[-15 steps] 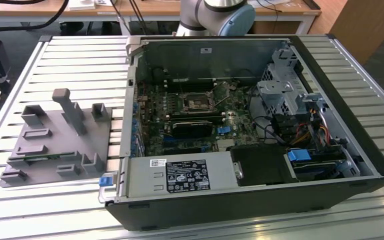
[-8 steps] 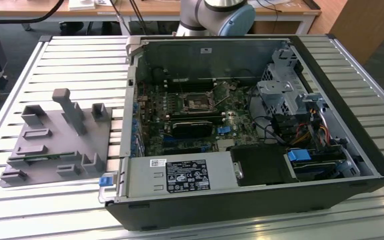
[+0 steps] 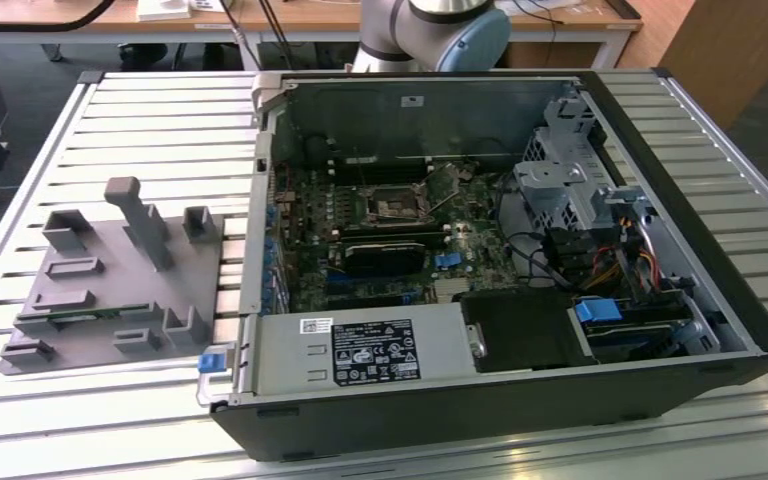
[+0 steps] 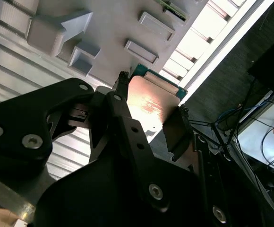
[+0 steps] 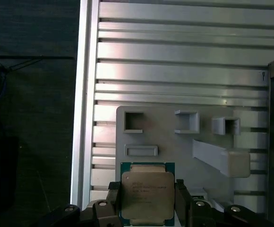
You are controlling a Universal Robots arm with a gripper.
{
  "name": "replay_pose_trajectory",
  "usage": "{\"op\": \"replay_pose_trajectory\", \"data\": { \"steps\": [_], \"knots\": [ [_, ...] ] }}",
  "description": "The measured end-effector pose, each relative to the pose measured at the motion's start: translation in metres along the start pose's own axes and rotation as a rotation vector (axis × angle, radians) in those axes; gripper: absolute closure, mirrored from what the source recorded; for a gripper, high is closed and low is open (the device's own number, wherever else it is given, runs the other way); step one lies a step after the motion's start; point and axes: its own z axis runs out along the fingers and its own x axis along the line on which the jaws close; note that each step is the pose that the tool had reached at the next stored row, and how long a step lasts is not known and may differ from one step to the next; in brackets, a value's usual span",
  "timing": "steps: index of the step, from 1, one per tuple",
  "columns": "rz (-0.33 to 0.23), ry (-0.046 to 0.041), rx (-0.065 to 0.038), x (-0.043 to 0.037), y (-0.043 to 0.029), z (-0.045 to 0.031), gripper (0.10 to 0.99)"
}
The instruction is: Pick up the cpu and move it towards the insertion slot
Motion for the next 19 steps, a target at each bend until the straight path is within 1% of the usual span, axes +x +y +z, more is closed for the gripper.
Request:
{"op": "replay_pose_trajectory", "data": {
  "steps": [14,17,19],
  "knots": [
    [0.000,-0.0001,0.000,-0.0008,0.0019,-0.0172,0.545],
    [0.000,-0.0003,0.000,-0.0020,0.0021,-0.0183,0.545],
    [0.000,-0.0001,0.000,-0.0052,0.0020,-0.0184,0.545]
  ]
}}
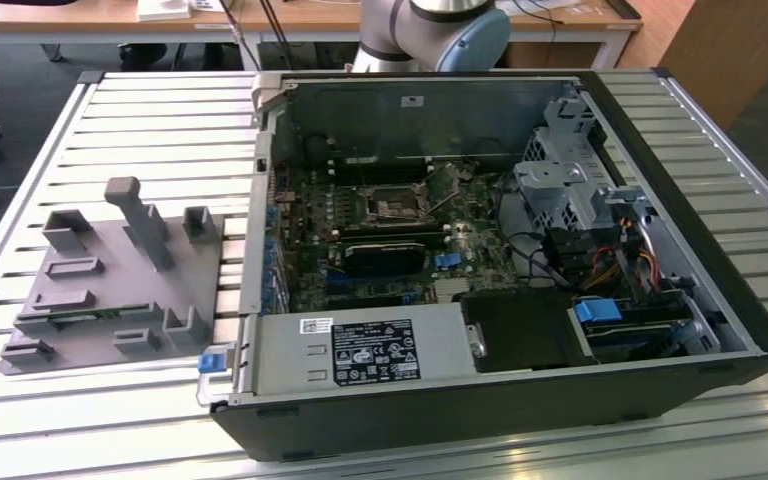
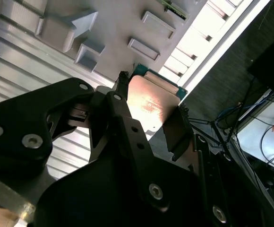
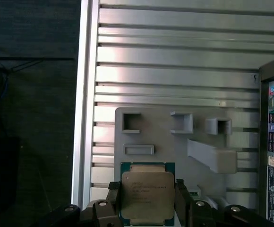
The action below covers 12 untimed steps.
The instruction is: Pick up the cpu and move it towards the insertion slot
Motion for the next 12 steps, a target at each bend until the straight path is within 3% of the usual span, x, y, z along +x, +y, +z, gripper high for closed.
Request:
{"op": "replay_pose_trajectory", "data": {
  "steps": [12],
  "knots": [
    [0.003,-0.0001,0.000,-0.0196,-0.0004,0.0001,0.545]
  ]
}}
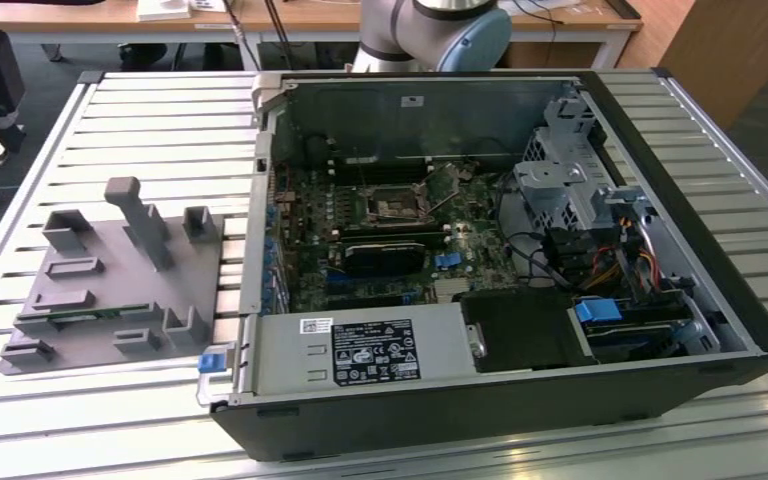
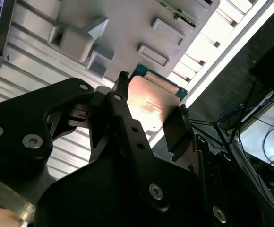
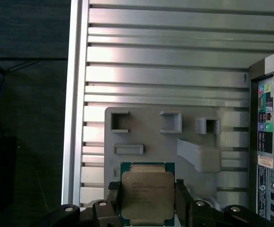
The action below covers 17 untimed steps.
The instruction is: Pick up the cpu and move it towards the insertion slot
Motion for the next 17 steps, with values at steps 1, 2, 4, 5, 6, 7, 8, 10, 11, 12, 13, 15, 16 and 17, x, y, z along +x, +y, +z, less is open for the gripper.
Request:
{"op": "replay_pose_trajectory", "data": {
  "steps": [1,2,4,5,6,7,8,10,11,12,13,15,16,17],
  "knots": [
    [0.000,0.0001,0.000,-0.0018,-0.0001,0.0000,0.545],
    [0.001,0.0000,0.000,-0.0036,-0.0001,0.0000,0.545],
    [0.001,-0.0001,0.000,-0.0073,-0.0002,0.0001,0.545],
    [0.002,-0.0001,0.000,-0.0090,-0.0002,0.0001,0.545],
    [0.002,-0.0002,0.000,-0.0105,-0.0002,0.0001,0.545],
    [0.002,-0.0001,0.000,-0.0120,-0.0002,0.0001,0.545],
    [0.002,-0.0002,0.000,-0.0135,-0.0003,0.0001,0.545],
    [0.002,-0.0001,0.000,-0.0165,-0.0003,0.0001,0.545],
    [0.002,-0.0001,0.000,-0.0180,-0.0003,0.0001,0.545],
    [0.003,-0.0001,0.000,-0.0198,-0.0004,0.0001,0.545],
    [0.003,-0.0002,0.000,-0.0216,-0.0004,0.0001,0.545],
    [0.003,-0.0002,0.000,-0.0252,-0.0005,0.0002,0.545],
    [0.003,-0.0001,0.000,-0.0269,-0.0005,0.0001,0.545],
    [0.003,-0.0002,0.000,-0.0289,-0.0005,0.0002,0.545]
  ]
}}
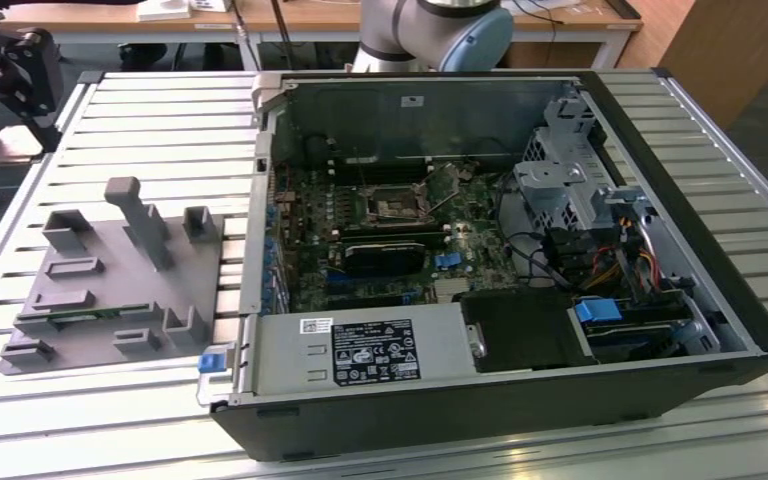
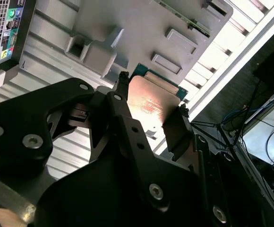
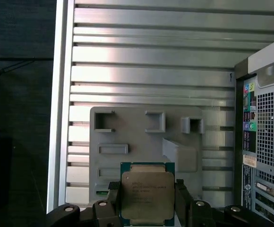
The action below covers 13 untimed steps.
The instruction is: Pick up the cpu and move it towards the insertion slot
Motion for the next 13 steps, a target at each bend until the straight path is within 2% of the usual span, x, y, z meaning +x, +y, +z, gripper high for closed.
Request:
{"op": "replay_pose_trajectory", "data": {
  "steps": [4,13],
  "knots": [
    [0.000,0.0000,0.000,-0.0068,0.0007,0.0001,0.545],
    [0.000,0.0000,0.000,-0.0164,0.0067,0.0004,0.545]
  ]
}}
